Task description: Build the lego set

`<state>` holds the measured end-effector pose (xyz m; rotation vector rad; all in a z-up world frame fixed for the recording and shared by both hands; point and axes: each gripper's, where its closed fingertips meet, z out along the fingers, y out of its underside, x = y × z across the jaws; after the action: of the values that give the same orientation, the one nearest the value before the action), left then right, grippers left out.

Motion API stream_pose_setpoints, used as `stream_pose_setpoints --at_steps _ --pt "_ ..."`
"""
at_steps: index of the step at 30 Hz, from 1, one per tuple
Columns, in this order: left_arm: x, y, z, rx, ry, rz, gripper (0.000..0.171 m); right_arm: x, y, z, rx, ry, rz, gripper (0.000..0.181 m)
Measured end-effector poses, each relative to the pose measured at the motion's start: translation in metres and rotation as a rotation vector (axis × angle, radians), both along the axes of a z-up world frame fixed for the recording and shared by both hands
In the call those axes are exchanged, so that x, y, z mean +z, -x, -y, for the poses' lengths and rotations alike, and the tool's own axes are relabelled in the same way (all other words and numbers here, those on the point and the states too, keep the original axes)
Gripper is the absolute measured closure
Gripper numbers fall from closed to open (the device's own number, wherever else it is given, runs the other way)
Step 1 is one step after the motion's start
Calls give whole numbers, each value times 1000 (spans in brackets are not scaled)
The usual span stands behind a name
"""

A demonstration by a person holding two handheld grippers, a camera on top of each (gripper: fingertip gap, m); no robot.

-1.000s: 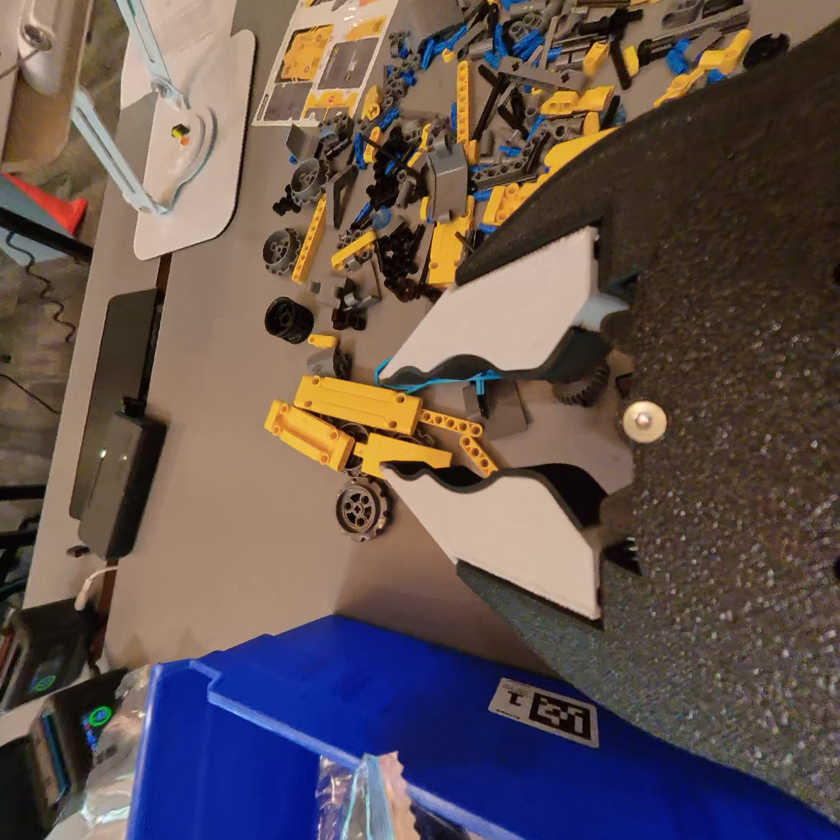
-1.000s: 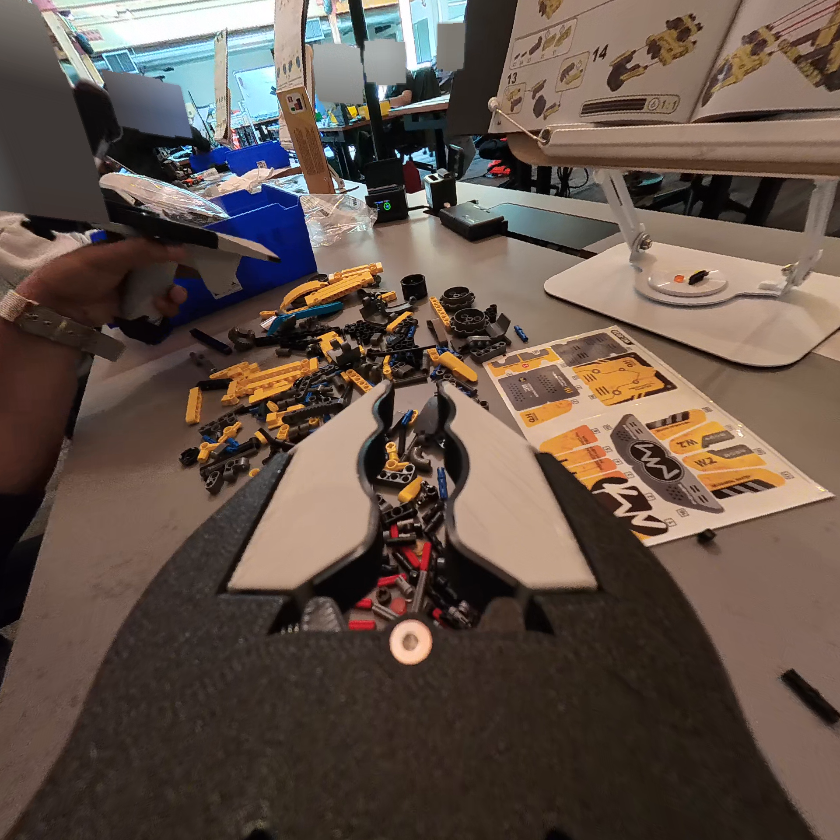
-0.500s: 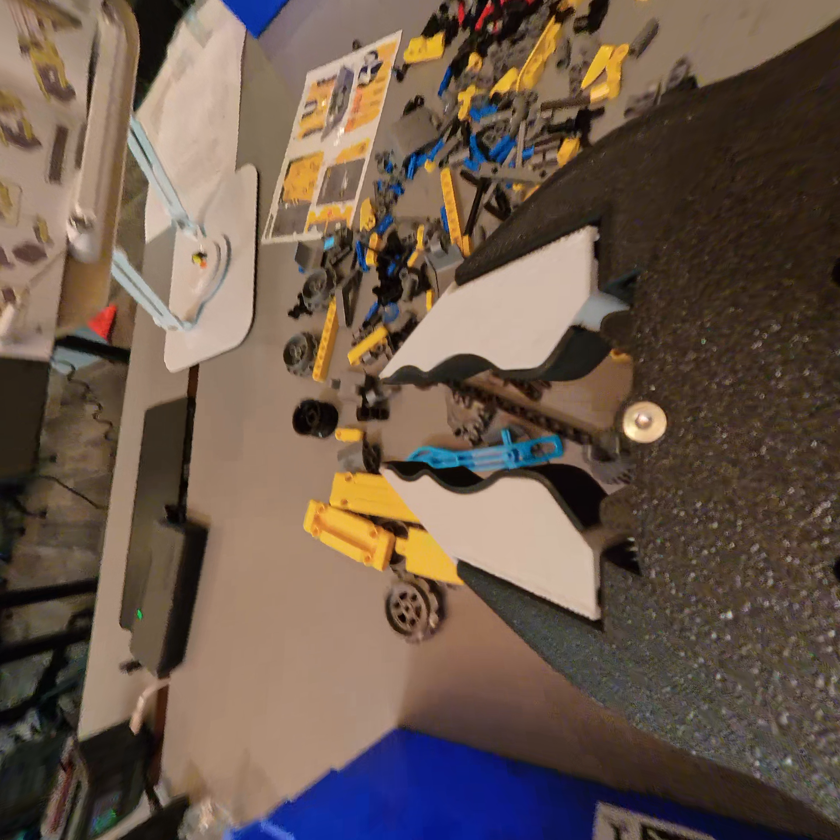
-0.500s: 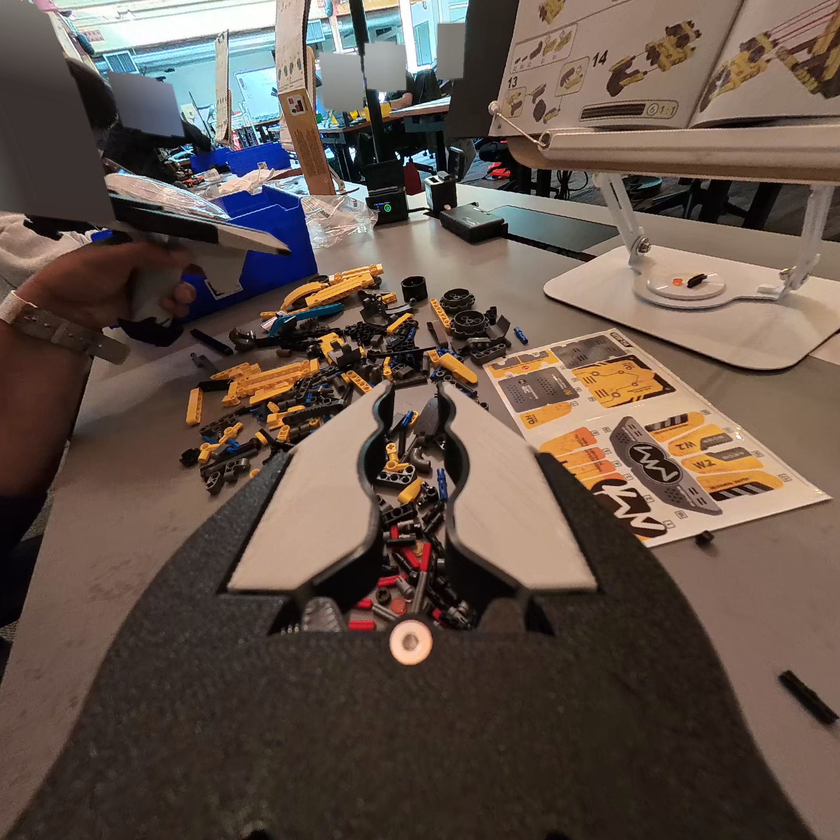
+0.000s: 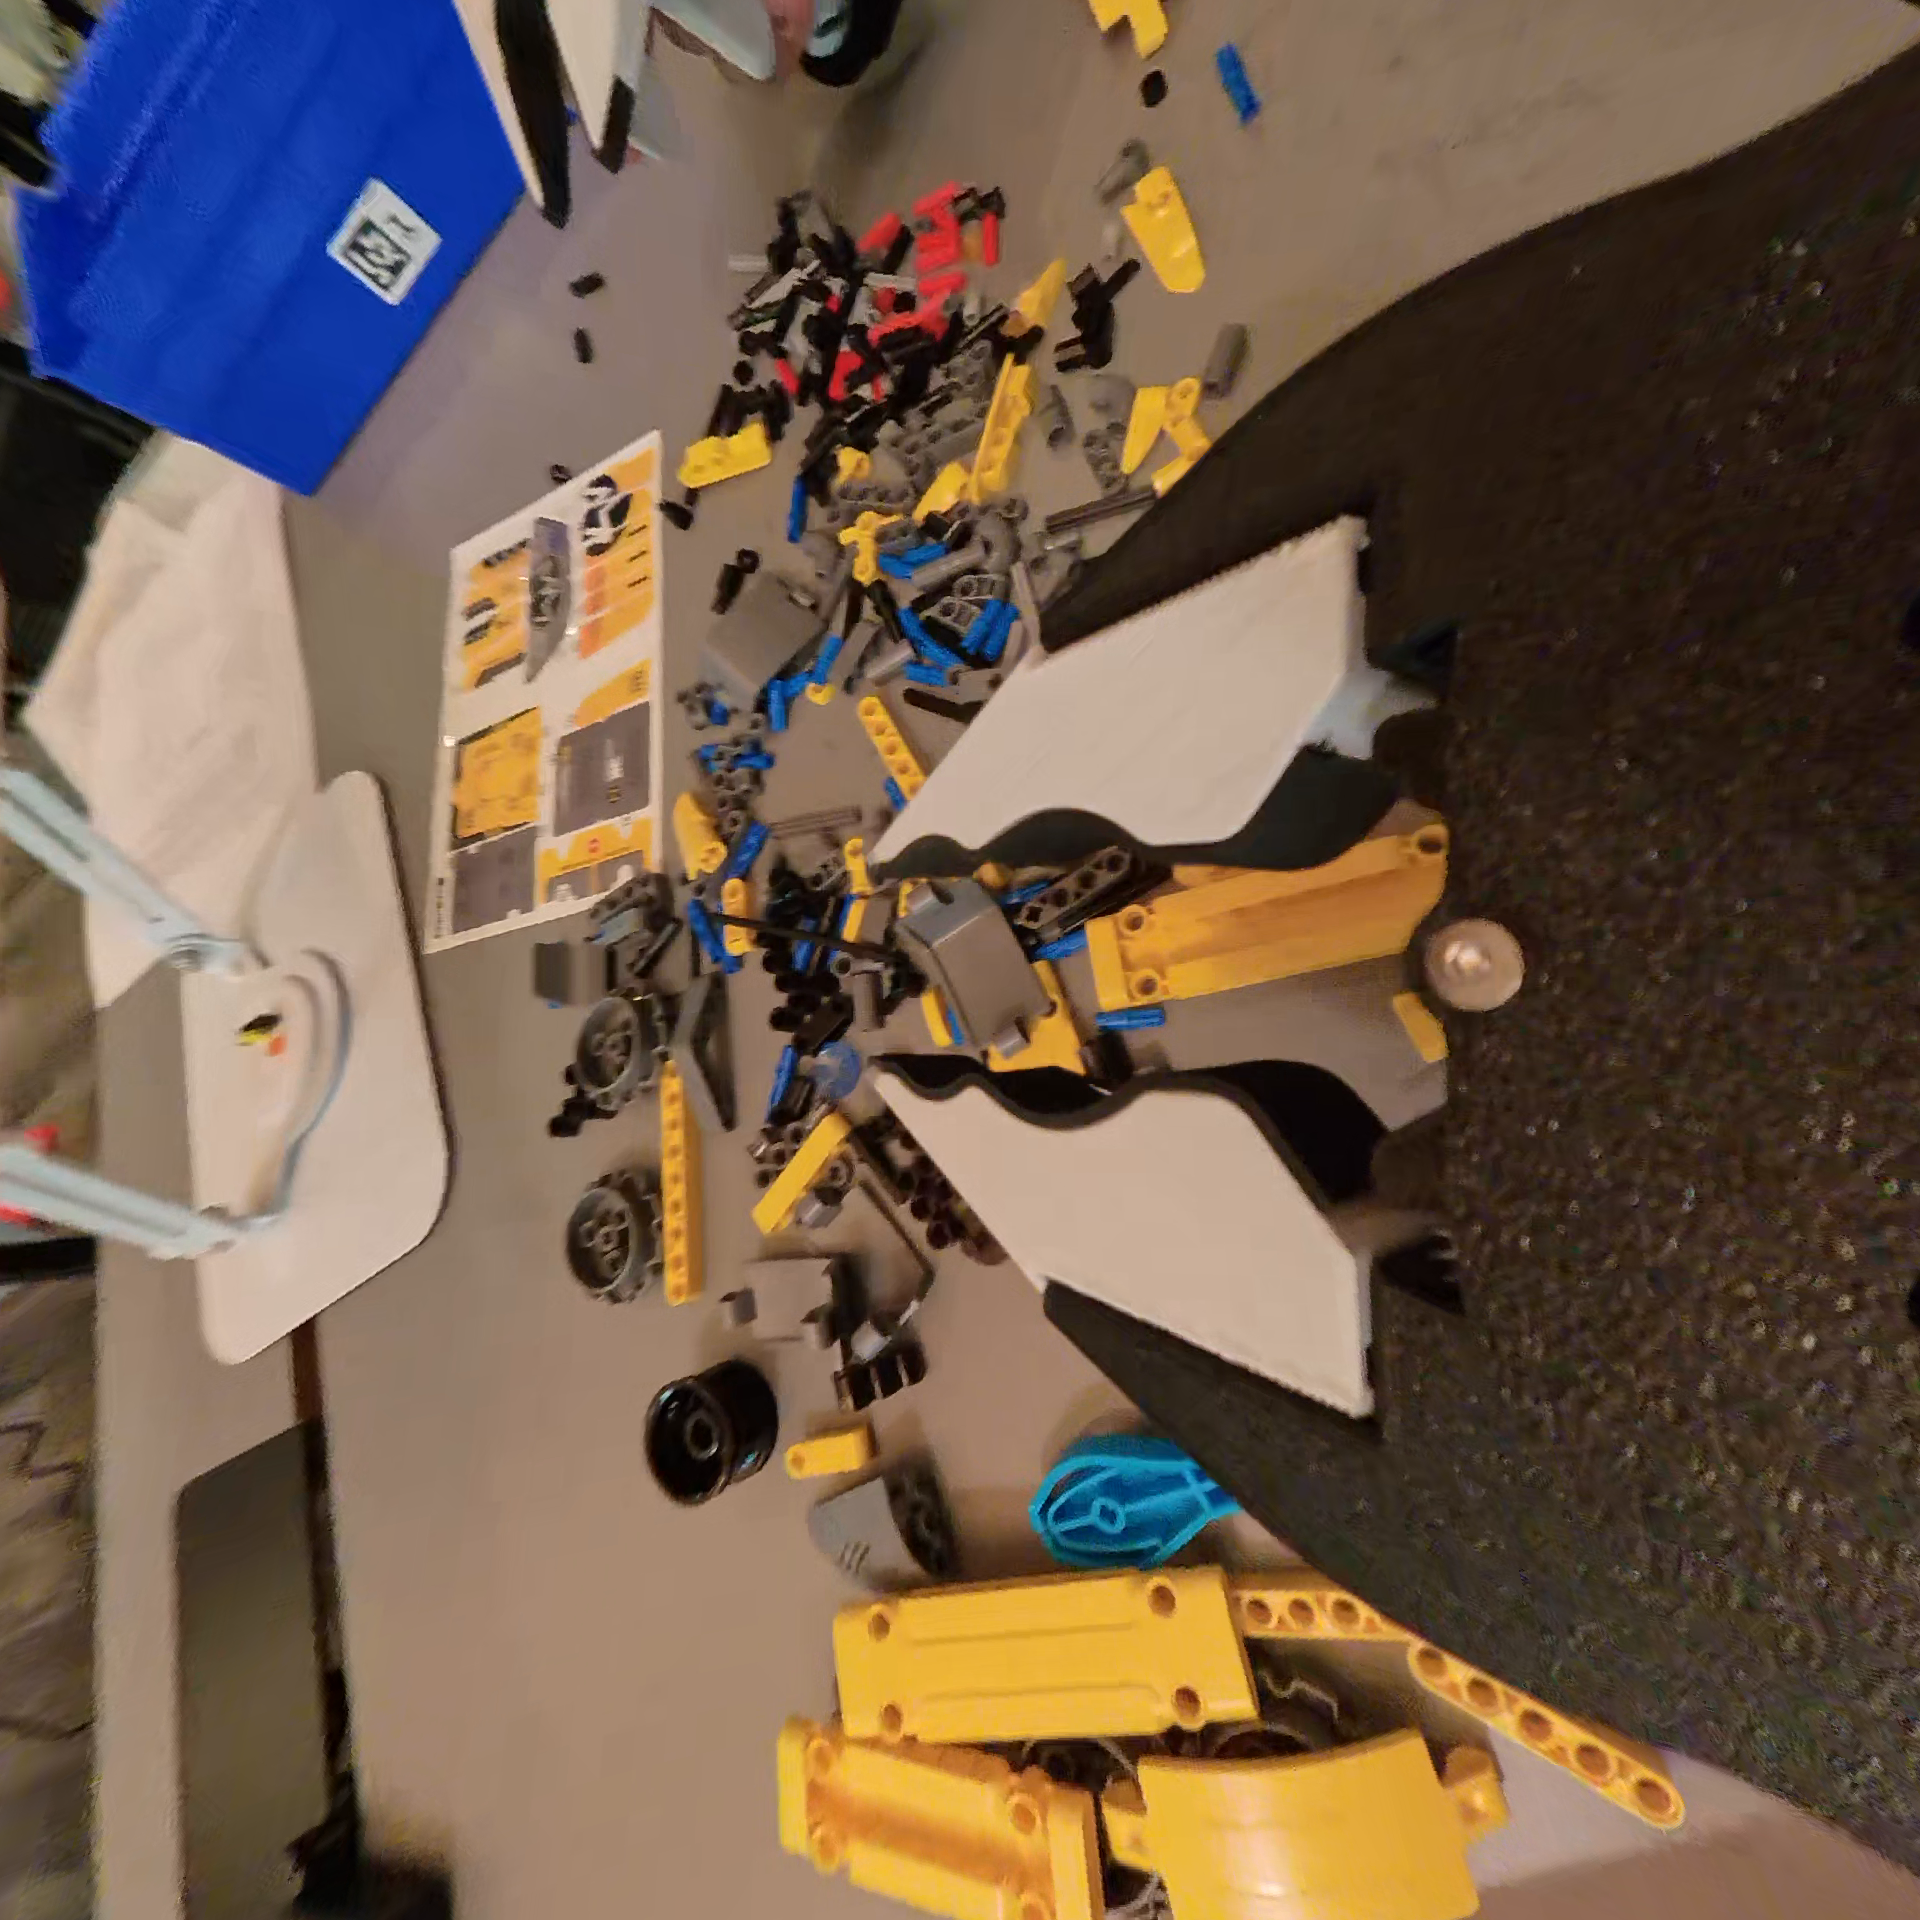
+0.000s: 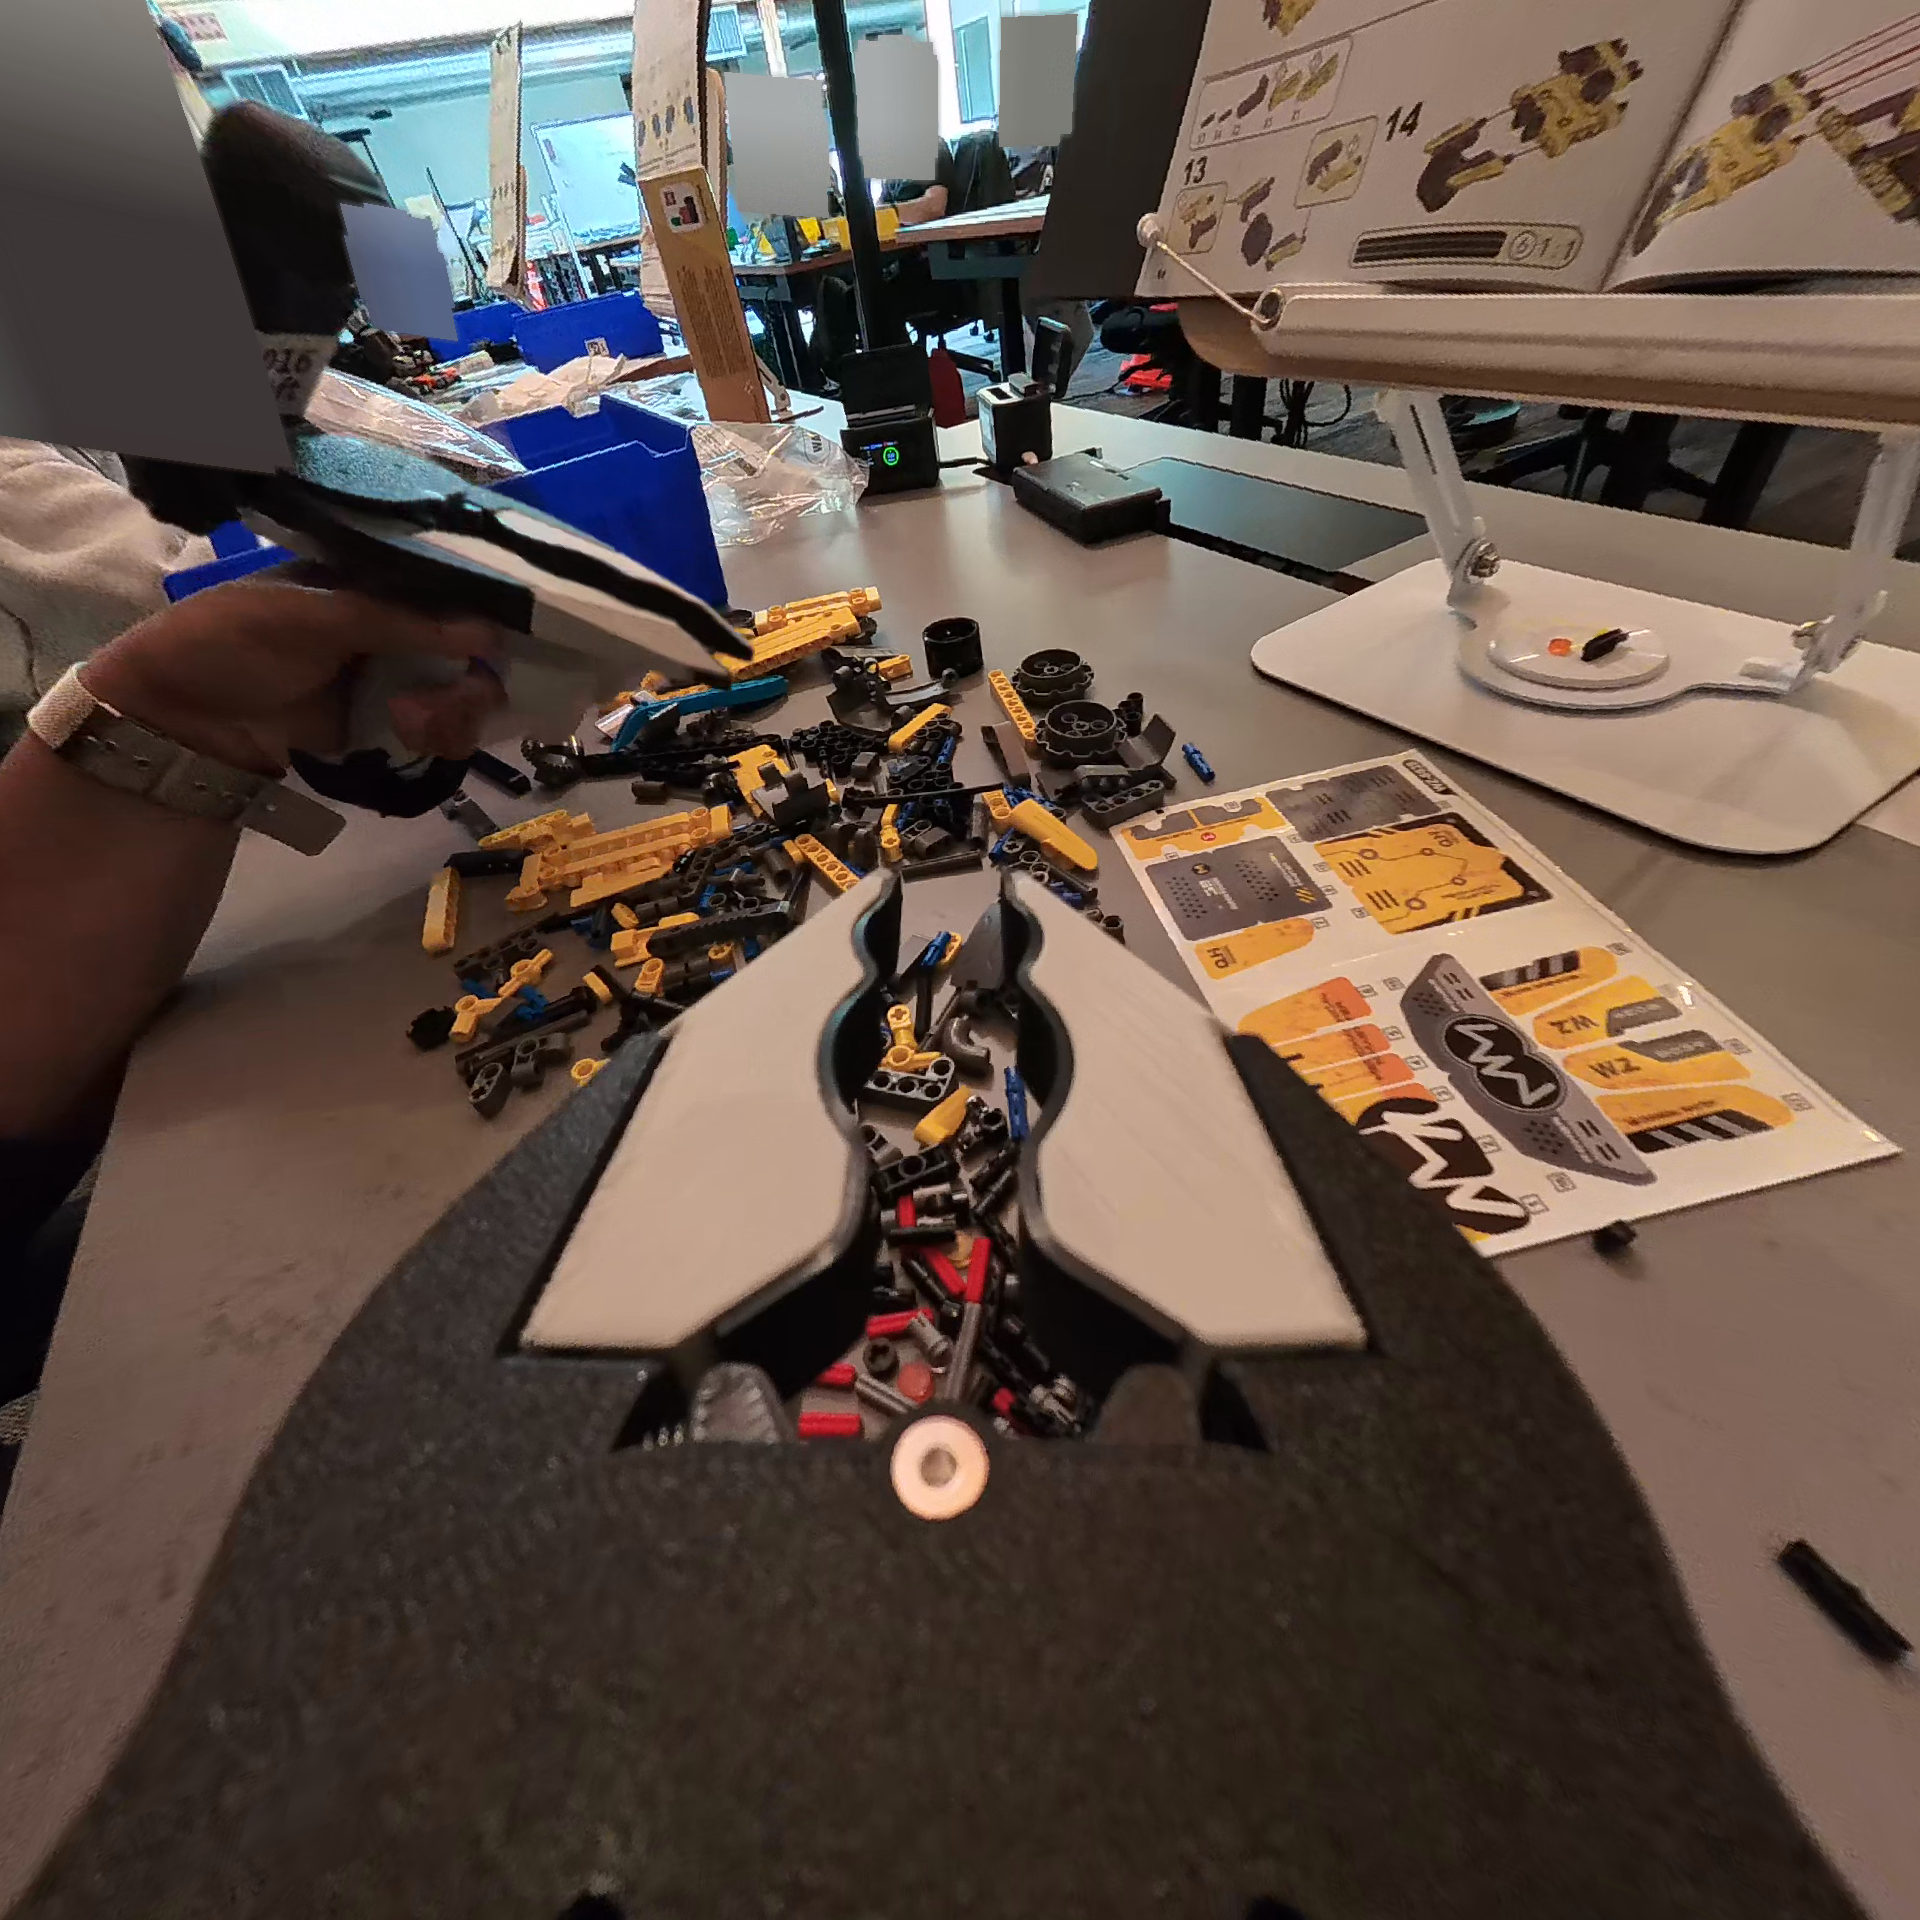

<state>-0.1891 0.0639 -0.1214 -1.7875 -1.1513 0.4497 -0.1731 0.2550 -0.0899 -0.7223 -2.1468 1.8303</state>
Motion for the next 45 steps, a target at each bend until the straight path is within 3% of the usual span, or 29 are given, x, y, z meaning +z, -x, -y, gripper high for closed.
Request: stream_pose_setpoints --at_steps 16,22,27,40,42,43,45 --pt "-31 -31 -42 -259 107 144 147 -3 -2 3 7 -20 4 164" --pt "-41 -41 -54 -319 151 183 147 -2 -2 3 7 -19 -2 165" --pt "-51 -37 -57 -297 259 168 145 -1 -2 2 4 -20 -4 164" --pt "-57 -48 -76 -395 233 212 145 -2 -2 3 4 -25 -6 164" --pt "-56 -46 -76 -392 221 208 152 -2 -2 3 3 -27 -7 164" --pt "-52 -45 -76 -391 207 199 165 -2 -2 3 3 -27 -8 164" --pt "-43 -43 -77 -389 155 176 166 -2 -2 2 4 -25 -7 164"
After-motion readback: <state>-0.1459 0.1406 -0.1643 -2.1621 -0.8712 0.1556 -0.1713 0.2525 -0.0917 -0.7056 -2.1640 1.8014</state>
